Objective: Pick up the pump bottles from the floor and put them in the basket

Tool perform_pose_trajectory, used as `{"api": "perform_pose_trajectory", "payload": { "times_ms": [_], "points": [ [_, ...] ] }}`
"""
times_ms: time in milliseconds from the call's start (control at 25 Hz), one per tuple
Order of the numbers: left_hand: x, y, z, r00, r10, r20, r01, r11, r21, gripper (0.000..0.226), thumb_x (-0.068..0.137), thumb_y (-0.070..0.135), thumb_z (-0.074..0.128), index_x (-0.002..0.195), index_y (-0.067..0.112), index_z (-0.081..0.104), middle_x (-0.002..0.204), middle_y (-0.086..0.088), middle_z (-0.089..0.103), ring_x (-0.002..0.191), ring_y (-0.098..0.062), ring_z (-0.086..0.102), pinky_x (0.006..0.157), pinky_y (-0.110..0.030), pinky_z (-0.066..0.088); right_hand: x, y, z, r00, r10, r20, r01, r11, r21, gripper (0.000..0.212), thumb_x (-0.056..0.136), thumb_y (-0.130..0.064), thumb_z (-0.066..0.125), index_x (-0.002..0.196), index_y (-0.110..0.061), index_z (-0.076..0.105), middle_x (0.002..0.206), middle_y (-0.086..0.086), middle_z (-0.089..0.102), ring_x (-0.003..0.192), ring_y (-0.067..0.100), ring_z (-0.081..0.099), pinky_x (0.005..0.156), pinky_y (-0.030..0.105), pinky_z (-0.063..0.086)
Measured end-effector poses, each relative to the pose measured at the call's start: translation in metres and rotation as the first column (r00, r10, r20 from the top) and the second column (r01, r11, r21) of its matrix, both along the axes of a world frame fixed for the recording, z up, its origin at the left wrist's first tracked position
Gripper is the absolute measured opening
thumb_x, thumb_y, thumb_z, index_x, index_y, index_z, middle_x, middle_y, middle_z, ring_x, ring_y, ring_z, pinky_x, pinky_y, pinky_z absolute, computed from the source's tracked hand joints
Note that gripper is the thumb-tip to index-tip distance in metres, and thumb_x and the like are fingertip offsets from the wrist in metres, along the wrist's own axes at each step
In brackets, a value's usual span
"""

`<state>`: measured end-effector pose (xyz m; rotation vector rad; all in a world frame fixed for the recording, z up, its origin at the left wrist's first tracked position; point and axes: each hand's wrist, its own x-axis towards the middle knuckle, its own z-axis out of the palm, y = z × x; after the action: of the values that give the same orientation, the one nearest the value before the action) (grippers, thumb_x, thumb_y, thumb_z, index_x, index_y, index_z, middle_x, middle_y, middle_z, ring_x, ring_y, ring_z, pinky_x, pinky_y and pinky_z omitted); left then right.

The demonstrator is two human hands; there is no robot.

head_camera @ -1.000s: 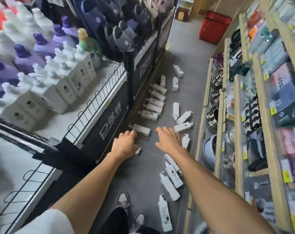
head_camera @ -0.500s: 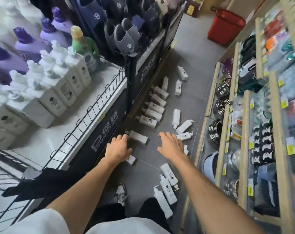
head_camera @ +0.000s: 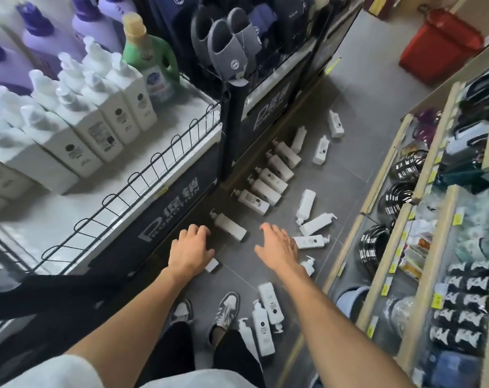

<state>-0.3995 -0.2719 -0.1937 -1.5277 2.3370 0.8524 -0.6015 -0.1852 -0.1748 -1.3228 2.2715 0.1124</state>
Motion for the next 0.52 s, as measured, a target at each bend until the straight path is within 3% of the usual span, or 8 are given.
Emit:
{"api": "perform_pose_trajectory", "payload": {
  "times_ms": [240,520],
  "points": [
    [-0.004,-0.019,-0.023,0.981,0.189,-0.041,-0.191,0.980,-0.051,0.054,0.090,0.039,0.066,0.138,0.021,0.048,0.140,-0.004,0.045,0.126,-0.029,0.045,0.100,-0.044,0.045,-0.023,-0.033,-0.019,0.997,0.075,-0.017,-0.075,0.997,0.002,0.044,0.094,-0.035,0.063,0.133,-0.023,0.046,0.135,0.003,0.054,0.124,0.026,0.047,0.095,0.041,0.045],
    [-0.019,-0.070,-0.116,0.996,0.090,0.003,-0.089,0.994,-0.069,0.057,0.088,0.037,0.066,0.139,0.021,0.045,0.140,-0.006,0.043,0.126,-0.031,0.044,0.098,-0.047,0.044,-0.030,-0.080,-0.106,0.998,0.061,0.029,-0.061,0.998,-0.007,0.050,0.095,-0.036,0.065,0.138,-0.023,0.044,0.135,0.004,0.054,0.124,0.026,0.048,0.095,0.041,0.044]
  ]
}}
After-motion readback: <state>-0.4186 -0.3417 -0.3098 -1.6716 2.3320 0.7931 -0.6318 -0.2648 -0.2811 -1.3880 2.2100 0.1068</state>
